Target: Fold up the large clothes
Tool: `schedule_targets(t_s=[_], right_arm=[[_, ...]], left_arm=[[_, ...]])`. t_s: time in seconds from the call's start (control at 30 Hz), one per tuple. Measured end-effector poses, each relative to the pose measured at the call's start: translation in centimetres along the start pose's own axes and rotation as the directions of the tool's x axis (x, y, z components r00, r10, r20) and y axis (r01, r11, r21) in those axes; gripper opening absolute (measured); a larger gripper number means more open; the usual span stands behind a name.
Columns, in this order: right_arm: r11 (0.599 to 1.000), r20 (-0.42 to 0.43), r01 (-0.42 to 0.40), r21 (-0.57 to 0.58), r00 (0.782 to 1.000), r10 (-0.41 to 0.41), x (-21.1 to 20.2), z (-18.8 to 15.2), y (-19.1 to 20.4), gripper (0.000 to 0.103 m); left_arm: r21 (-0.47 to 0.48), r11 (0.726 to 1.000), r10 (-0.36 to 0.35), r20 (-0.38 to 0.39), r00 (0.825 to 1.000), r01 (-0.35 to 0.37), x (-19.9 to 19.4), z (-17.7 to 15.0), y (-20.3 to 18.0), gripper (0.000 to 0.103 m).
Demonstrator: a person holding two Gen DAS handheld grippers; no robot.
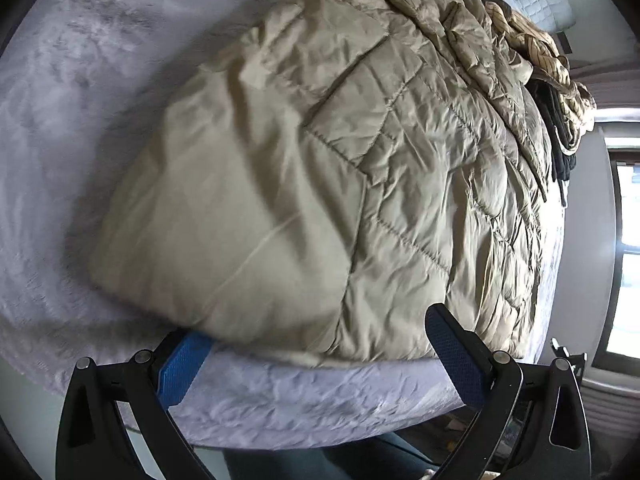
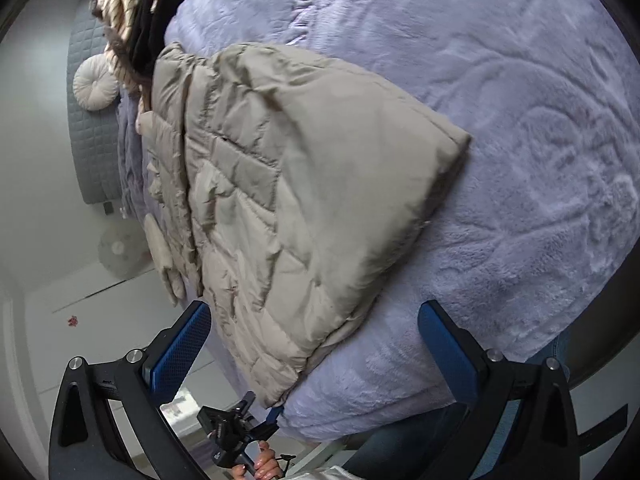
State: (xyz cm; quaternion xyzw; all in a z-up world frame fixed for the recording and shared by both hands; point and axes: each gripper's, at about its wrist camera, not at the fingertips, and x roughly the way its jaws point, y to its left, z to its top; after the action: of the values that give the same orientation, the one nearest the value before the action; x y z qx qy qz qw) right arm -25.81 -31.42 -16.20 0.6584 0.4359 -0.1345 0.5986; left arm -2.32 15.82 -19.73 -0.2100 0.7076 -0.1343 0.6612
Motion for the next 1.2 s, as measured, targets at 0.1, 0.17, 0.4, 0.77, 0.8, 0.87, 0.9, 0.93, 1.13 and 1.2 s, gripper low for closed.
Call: schedule_targets(t_s=[0.1,0.17,0.4,0.77,0.8,0.87,0.9,0.93,1.13,1.2], right_arm=[[0.999,0.005,-0.04,-0.006,0.999,0.04,0.3,0.0,0.2,0.103],[0.998,0.005,-0.064,-0.016,0.998,0.065,0.6,0.2,0.5,0.103],[0.999,-0.022,-0.038,-0.003,0.999,0.038,3.4,1.4,0.6,0.103],[0.995,-0.056,-0.097,-0.022,0.994,0.096,4.2,1.7,1.8,0.103],[0.995,-0.053,-0.1,-0.016,0.994,0.099,4.1,1.7,1.8,0.103],[0.995,-0.041,-0.098,-0.002,0.994,0.098,4.0,1.8,1.6,0.1],[0.996,-0.036,-0.094,0.004,0.995,0.094,4.0,1.8,1.6,0.09],[0.996,-0.032,-0.084,0.009,0.996,0.084,4.0,1.9,1.5,0.068],[1.0,0.006,-0.021,-0.004,1.0,0.021,3.5,1.9,2.0,0.009],[0.999,0.012,-0.031,-0.041,0.999,0.031,3.1,1.6,3.3,0.009]], left_arm=[[0.025,1.0,0.005,-0.015,1.0,-0.005,0.5,0.4,-0.4,0.102],[0.033,0.999,-0.005,-0.023,1.0,0.006,0.8,0.5,-0.6,0.102],[0.01,1.0,-0.023,-0.059,0.998,0.024,2.2,1.2,0.0,0.102],[0.061,0.998,-0.03,-0.035,0.999,0.032,1.3,2.0,-1.7,0.032],[0.064,0.997,-0.03,-0.033,0.999,0.032,1.2,2.1,-1.5,0.02],[0.05,0.997,-0.065,-0.027,0.998,0.066,0.4,2.5,-1.1,0.018],[0.048,0.996,-0.077,-0.023,0.997,0.078,0.1,2.6,-1.0,0.013],[0.05,0.995,-0.09,-0.018,0.996,0.091,-0.4,2.8,-1.0,0.013],[0.106,0.986,-0.127,-0.013,0.992,0.127,-2.3,3.9,-2.4,0.013],[0.121,0.982,-0.146,-0.017,0.989,0.147,-2.9,4.5,-2.8,0.013]])
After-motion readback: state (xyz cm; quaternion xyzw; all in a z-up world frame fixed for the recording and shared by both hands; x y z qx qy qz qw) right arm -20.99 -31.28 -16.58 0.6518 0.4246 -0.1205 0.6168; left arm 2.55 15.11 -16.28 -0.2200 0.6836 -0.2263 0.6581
